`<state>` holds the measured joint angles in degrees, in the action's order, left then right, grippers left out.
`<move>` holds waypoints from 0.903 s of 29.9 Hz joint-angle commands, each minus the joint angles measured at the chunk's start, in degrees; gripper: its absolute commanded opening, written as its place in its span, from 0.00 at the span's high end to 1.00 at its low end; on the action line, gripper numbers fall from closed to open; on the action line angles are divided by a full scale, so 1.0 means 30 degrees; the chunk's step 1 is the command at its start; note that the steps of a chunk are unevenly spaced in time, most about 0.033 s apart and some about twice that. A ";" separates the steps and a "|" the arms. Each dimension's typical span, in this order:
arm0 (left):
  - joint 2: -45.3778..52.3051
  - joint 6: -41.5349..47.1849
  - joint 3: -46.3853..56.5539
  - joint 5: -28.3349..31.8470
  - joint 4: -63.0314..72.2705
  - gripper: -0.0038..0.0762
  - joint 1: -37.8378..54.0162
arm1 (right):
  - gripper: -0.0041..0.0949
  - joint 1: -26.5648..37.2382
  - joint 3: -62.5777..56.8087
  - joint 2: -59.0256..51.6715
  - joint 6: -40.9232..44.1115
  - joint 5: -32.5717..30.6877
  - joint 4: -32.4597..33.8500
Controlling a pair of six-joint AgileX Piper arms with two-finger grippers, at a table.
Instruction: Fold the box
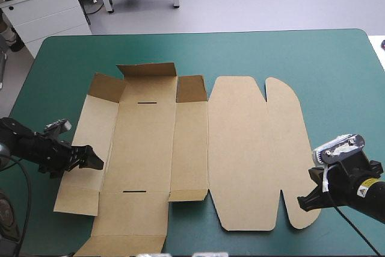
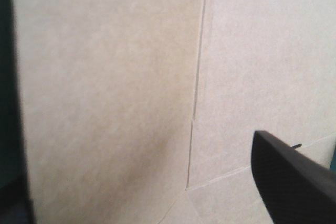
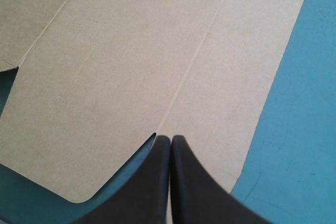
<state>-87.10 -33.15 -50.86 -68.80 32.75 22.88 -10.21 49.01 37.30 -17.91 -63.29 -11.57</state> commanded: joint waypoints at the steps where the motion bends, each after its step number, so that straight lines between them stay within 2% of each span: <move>1: -0.0011 -0.0097 -0.0341 -0.1497 0.0689 0.20 -0.0724 | 0.98 0.0075 0.0448 0.0006 -0.0159 0.0722 -0.0244; 5: -0.0359 0.0091 -0.0341 -0.1381 0.0912 0.26 -0.0769 | 0.98 0.0075 0.0448 0.0006 -0.0190 0.0683 -0.0210; 14: -0.0388 0.0126 -0.0341 -0.1167 0.0946 0.73 -0.0769 | 0.98 0.0075 0.0448 0.0006 -0.0190 0.0683 -0.0185; 20: -0.0398 0.0224 -0.0341 -0.1074 0.0946 0.95 -0.0769 | 0.98 0.0075 0.0448 0.0006 -0.0153 0.0516 -0.0185; 27: -0.0431 -0.0763 -0.0482 -0.1173 0.0946 0.96 -0.0781 | 0.98 0.0075 0.0448 0.0006 -0.0185 0.0811 -0.0014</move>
<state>-89.95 -34.09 -50.89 -69.78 34.50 20.91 -10.21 49.01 37.30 -17.98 -63.90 -11.52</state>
